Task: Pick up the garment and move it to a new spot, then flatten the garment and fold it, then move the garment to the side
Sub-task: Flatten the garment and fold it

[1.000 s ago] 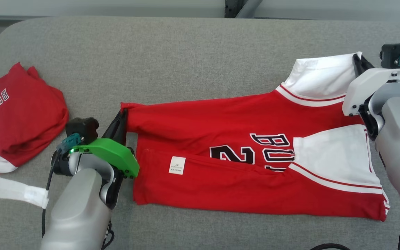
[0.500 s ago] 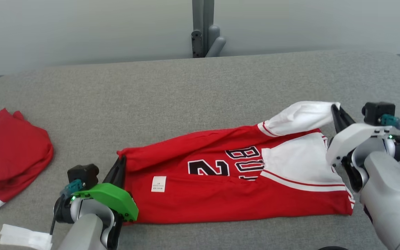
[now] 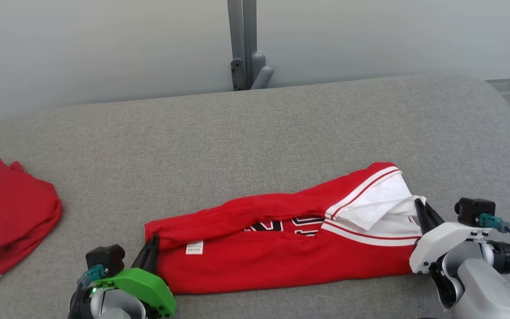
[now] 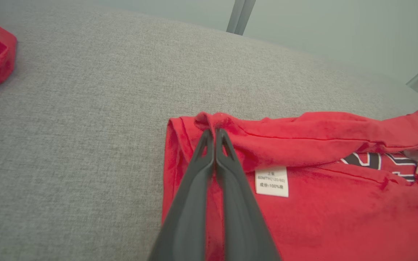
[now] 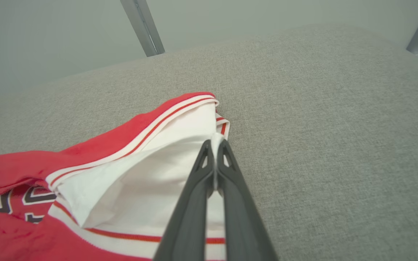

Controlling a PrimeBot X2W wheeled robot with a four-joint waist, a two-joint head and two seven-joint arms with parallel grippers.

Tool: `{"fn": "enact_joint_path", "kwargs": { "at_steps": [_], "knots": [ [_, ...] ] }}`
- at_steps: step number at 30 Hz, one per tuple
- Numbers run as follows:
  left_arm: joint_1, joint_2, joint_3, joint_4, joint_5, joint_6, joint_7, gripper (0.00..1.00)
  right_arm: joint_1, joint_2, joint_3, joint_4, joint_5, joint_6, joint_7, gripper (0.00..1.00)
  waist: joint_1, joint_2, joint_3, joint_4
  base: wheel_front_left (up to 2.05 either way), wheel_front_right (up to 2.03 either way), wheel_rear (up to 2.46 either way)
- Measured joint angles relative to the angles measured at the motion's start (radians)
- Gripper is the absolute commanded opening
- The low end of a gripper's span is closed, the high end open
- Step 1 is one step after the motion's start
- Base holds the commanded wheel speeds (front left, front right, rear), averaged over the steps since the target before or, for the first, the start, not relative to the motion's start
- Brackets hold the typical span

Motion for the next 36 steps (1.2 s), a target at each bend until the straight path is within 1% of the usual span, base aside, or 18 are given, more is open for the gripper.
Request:
{"fn": "enact_joint_path", "kwargs": {
  "at_steps": [10,18,25,26,27,28,30,36],
  "knots": [
    [0.053,-0.012,0.038,-0.021,0.017,0.000,0.000,0.00,0.081,0.032,-0.073,-0.044,-0.019,0.000,0.000,0.00,0.0000,0.0000,-0.017,0.000,0.00,0.00,0.00],
    [0.081,-0.019,0.066,-0.030,0.039,0.000,0.000,0.00,0.128,0.052,-0.097,-0.068,-0.031,0.000,-0.001,0.00,0.0000,0.0000,-0.024,-0.021,0.00,0.00,0.00],
    [0.100,-0.029,0.095,-0.039,0.060,0.000,0.000,0.00,0.134,0.061,-0.107,-0.072,-0.047,0.000,-0.001,0.00,0.0000,0.0000,-0.017,-0.028,0.00,0.00,0.00],
    [0.105,-0.032,0.097,-0.039,0.065,0.000,0.000,0.00,0.135,0.064,-0.109,-0.066,-0.048,0.000,-0.001,0.09,0.0000,0.0000,-0.017,-0.028,0.00,0.00,0.00],
    [0.111,-0.034,0.099,-0.040,0.068,0.000,0.000,0.47,0.137,0.066,-0.110,-0.062,-0.051,0.000,-0.001,1.00,0.0000,0.0000,-0.017,-0.028,0.00,0.00,0.00],
    [0.117,-0.036,0.104,-0.040,0.069,0.000,0.000,1.00,0.141,0.067,-0.117,-0.066,-0.054,0.000,-0.001,1.00,0.0000,0.0000,-0.016,-0.027,0.00,0.00,0.00],
    [0.127,-0.038,0.128,-0.060,0.091,0.001,0.000,1.00,0.148,0.064,-0.133,-0.077,-0.060,0.000,-0.001,1.00,0.0000,0.0000,-0.018,-0.026,0.00,0.00,0.00],
    [0.191,-0.040,0.195,-0.168,0.186,0.040,0.000,1.00,0.192,0.061,-0.213,-0.150,-0.096,0.000,-0.001,1.00,0.0000,0.0000,-0.028,-0.023,0.00,0.00,0.00]
  ]
}}
